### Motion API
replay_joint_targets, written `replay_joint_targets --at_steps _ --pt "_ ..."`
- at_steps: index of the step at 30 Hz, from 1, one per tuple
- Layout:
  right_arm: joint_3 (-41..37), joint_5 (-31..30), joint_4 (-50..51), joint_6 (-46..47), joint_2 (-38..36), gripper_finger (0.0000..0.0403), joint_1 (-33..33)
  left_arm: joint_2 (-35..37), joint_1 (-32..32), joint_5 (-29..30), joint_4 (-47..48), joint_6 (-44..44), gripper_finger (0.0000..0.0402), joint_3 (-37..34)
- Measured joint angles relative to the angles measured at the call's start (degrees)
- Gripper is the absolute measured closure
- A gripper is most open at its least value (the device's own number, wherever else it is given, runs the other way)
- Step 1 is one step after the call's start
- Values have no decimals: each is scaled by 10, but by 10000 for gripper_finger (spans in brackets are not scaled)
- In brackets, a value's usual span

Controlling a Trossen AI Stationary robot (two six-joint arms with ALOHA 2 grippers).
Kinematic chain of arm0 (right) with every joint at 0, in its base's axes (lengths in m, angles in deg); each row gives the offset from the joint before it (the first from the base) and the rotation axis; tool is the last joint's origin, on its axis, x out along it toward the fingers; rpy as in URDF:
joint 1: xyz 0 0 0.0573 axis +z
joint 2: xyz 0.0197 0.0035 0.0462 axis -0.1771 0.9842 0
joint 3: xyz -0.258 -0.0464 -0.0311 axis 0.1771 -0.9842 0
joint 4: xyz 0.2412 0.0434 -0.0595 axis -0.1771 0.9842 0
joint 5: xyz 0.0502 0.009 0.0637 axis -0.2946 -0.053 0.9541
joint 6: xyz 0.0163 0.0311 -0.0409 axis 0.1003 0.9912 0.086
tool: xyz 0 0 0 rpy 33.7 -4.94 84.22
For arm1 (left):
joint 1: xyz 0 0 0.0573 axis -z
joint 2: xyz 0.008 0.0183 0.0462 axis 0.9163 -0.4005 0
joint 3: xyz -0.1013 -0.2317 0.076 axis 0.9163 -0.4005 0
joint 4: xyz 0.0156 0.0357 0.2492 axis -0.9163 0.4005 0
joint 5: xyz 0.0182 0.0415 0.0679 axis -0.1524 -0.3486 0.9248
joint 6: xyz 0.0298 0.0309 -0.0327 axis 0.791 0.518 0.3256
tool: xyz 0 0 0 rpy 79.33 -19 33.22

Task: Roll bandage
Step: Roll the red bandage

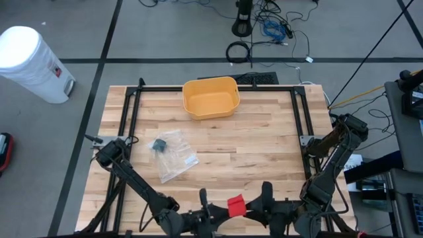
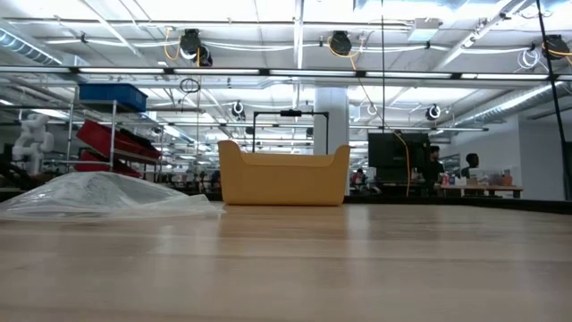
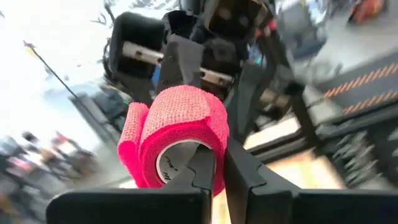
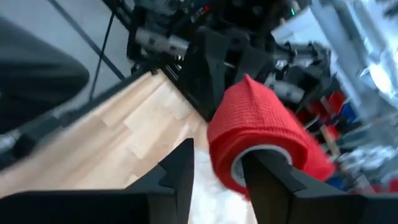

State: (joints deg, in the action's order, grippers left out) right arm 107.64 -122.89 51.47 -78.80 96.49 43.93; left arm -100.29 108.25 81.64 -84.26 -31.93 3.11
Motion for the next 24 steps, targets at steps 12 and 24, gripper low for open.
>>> replay_joint_targets --at_steps 12,24 --pt "34 7 112 254 -20 272 3 1 25 110 47 615 386 0" --pt "37 62 108 372 -24 273 -14 10 11 116 207 691 386 0"
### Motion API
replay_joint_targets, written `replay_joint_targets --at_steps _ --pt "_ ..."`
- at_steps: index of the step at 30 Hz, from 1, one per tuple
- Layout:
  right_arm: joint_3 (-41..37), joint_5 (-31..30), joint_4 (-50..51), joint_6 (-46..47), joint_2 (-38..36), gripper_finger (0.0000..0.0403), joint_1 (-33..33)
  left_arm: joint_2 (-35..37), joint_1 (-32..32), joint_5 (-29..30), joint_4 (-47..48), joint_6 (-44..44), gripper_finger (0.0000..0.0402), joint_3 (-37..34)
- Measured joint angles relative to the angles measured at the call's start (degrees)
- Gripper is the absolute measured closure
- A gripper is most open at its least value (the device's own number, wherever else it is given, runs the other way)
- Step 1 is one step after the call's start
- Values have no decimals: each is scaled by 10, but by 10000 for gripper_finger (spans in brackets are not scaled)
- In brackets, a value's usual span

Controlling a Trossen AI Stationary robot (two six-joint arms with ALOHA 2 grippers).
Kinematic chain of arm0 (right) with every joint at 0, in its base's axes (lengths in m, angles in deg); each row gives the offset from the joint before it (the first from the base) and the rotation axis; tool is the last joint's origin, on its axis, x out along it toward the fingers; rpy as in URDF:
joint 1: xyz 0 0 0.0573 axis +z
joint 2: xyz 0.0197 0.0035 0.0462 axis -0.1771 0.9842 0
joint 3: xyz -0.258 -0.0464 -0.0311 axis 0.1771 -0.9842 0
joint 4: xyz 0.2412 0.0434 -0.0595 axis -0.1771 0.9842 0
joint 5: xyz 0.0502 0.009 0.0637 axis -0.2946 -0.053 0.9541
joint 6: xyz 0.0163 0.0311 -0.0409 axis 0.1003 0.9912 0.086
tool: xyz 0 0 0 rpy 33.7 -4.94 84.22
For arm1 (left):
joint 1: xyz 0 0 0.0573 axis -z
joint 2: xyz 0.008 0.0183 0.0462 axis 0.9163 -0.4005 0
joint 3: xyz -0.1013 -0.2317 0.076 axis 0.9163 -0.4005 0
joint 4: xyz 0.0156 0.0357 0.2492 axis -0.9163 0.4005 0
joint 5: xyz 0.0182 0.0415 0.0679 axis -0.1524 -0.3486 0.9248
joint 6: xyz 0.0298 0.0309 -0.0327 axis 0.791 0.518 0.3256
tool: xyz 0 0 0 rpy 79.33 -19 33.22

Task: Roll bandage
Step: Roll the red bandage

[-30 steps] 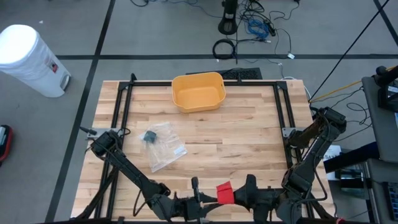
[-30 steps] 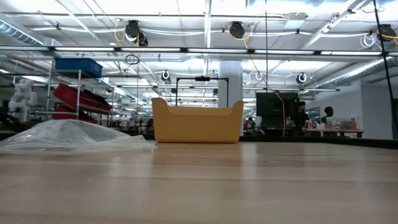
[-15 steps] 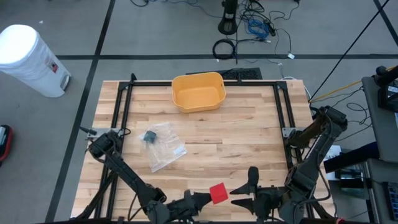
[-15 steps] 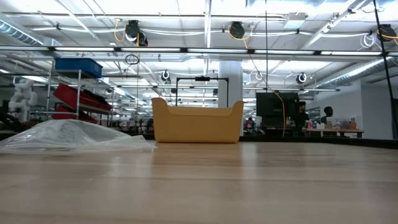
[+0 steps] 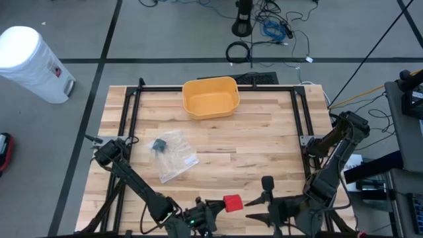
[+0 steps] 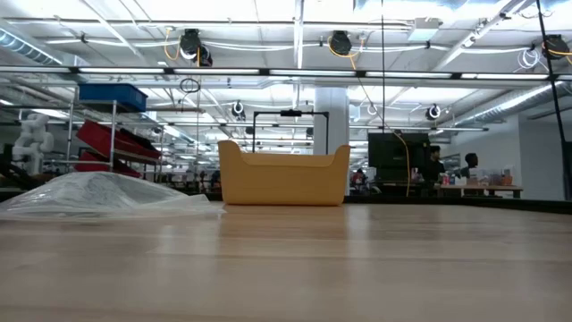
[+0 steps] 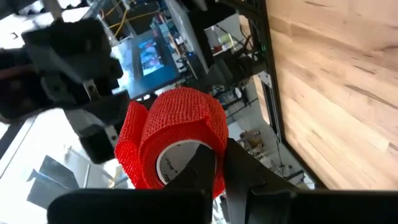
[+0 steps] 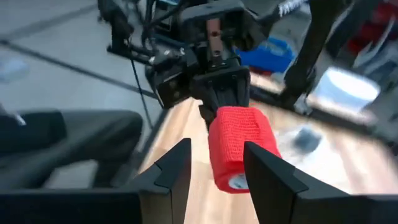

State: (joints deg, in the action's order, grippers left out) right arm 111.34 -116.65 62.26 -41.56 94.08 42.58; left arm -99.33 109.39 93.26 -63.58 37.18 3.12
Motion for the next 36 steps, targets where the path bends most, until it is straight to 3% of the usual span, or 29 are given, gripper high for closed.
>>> replay_joint_targets --at_steps 3,11,22,29,36 --pt "0 -3 6 42 0 273 -11 0 2 -1 3 14 386 15" --pt "0 18 16 51 0 273 -42 0 29 -1 41 14 386 47" --pt "0 80 -41 -22 0 273 -41 0 29 -2 47 3 386 51" --pt "0 152 -42 -27 0 273 -40 0 21 -1 46 -6 378 51" --pt "0 141 -59 -30 0 273 -40 0 17 -1 46 -6 376 51"
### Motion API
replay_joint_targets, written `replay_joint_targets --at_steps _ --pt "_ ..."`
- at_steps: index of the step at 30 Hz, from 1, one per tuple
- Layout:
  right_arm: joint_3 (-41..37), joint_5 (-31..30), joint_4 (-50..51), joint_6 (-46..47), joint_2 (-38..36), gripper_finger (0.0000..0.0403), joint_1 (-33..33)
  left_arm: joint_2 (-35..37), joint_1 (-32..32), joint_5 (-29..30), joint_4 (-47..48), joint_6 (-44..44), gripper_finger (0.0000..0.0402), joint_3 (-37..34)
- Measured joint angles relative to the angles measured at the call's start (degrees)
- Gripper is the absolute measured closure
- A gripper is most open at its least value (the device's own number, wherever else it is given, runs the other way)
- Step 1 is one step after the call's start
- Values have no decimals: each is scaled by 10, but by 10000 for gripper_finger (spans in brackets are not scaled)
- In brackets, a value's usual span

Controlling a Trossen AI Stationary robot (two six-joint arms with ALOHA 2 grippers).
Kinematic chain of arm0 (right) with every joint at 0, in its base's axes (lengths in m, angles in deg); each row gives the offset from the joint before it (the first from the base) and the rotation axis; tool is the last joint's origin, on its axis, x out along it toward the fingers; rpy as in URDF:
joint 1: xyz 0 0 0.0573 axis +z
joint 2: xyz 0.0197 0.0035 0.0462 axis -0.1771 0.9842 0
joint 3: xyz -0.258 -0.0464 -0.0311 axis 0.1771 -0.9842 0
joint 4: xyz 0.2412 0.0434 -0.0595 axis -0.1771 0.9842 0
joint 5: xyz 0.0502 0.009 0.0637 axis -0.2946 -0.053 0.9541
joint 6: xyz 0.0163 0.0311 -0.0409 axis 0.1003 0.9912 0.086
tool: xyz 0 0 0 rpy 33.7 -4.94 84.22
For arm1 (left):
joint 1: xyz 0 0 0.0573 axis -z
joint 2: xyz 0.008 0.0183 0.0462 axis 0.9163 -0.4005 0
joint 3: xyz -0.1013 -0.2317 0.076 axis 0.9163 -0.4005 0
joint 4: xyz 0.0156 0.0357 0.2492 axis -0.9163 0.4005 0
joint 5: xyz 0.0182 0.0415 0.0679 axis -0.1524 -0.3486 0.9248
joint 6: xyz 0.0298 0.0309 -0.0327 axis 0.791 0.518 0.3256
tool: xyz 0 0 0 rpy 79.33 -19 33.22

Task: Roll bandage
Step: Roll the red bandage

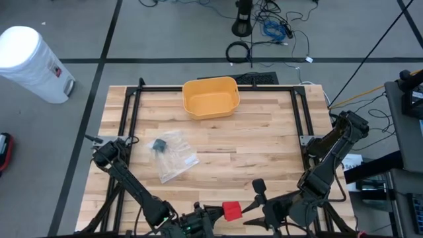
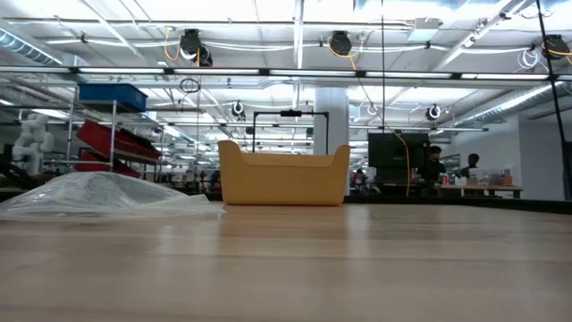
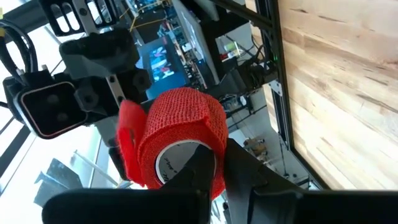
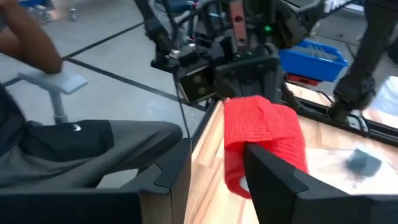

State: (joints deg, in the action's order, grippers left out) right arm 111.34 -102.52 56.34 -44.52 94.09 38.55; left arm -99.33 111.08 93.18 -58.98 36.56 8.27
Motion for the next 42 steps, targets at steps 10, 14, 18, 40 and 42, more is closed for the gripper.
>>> replay_joint_targets --at_steps 10,14,18,40,42 --pt "0 -19 -7 -8 0 272 -4 0 1 1 0 0 375 0" --pt "0 43 -6 -10 0 272 -8 0 1 1 0 0 375 0" --pt "0 39 0 -2 -1 272 -6 0 1 1 -1 0 375 0" --pt "0 -61 93 25 -14 272 61 0 -3 -3 -7 0 375 0" --pt "0 -92 93 27 -13 272 62 0 -5 -3 -12 0 375 0"
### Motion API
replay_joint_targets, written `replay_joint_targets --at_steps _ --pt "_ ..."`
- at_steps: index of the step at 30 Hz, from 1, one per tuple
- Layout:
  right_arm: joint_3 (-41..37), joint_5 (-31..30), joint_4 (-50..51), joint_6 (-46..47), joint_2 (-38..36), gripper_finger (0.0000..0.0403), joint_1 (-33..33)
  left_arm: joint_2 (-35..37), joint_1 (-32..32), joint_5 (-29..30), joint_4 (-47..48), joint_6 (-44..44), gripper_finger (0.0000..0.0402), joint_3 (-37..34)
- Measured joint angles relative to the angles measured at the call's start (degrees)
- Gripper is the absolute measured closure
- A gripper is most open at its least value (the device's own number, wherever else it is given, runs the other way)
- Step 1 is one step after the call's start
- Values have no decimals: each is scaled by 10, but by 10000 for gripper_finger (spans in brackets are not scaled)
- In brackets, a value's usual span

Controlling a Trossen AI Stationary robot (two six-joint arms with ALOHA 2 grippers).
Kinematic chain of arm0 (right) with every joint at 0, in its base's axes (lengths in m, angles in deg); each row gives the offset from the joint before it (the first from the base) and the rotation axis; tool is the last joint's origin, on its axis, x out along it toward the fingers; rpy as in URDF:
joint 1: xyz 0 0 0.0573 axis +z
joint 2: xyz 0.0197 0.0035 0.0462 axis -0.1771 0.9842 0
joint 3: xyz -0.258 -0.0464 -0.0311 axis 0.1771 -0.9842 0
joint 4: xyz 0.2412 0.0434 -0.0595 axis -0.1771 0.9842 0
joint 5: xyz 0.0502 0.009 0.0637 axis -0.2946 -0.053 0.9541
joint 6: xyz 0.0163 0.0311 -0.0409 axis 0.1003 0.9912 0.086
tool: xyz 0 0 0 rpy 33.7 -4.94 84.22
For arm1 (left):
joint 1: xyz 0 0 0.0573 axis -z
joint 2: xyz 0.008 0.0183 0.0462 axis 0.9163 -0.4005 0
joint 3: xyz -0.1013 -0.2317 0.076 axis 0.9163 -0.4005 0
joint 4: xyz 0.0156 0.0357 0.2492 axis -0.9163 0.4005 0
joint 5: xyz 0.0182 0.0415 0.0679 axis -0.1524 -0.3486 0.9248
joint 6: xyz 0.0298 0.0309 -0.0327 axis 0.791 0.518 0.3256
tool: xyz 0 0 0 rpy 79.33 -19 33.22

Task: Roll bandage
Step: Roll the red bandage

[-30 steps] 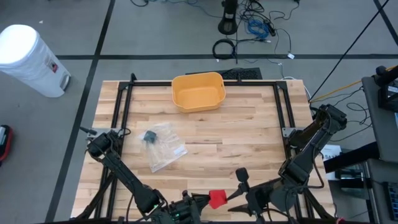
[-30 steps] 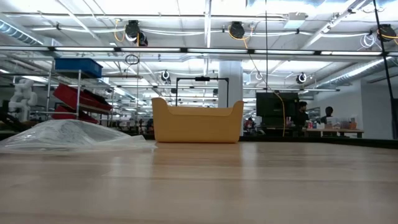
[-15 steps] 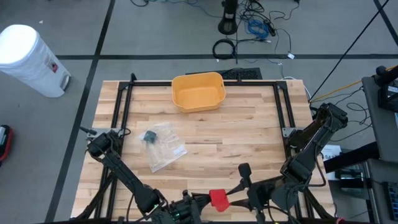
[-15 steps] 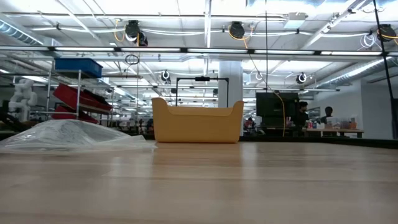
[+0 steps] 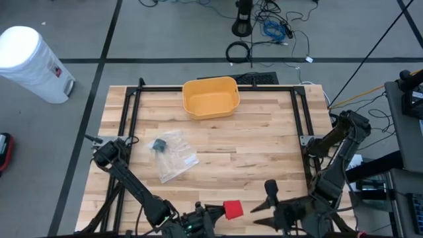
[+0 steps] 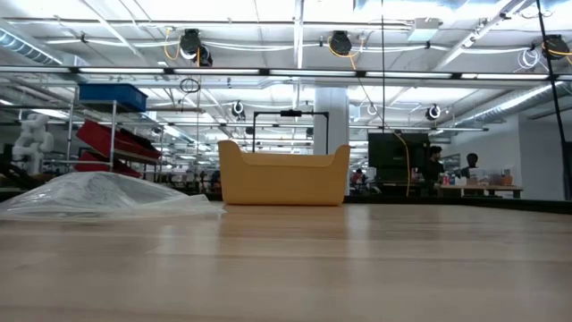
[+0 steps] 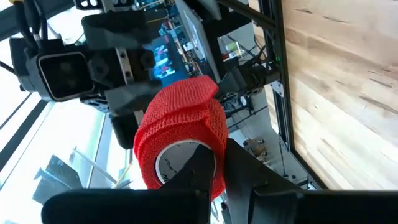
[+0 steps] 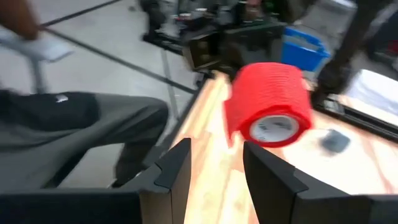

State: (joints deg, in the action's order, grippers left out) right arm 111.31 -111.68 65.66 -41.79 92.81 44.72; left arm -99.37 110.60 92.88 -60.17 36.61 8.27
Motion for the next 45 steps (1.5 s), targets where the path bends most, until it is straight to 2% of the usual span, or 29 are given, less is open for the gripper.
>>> replay_joint_targets --at_steps 5,8,10,13,17,21,28,31,36,41,45 --pt "0 -24 4 24 13 273 -11 0 -6 0 -23 14 375 0" --pt "0 -36 12 -26 38 273 0 1 -10 -7 -44 15 375 0" --pt "0 -89 -1 -85 50 273 16 1 -10 -8 -48 8 375 8" --pt "0 -159 -41 -239 66 273 44 3 -10 -16 -51 -39 375 20" --pt "0 -218 -128 -484 94 273 78 4 -10 -18 -54 -96 375 20" --pt "0 -286 -219 -682 125 273 79 4 -10 -18 -55 -114 375 20" --pt "0 -306 -346 -931 174 273 47 4 -12 -19 -72 -186 375 20" --pt "0 -304 -372 -976 181 273 39 4 -13 -19 -68 -230 375 20" --pt "0 -306 -412 -995 179 273 37 4 -15 -20 -68 -301 375 20" --pt "0 -302 -506 -1058 175 273 41 4 -16 -24 -67 -328 375 20" --pt "0 -294 -524 -1084 175 272 40 4 -16 -31 -67 -331 375 19"
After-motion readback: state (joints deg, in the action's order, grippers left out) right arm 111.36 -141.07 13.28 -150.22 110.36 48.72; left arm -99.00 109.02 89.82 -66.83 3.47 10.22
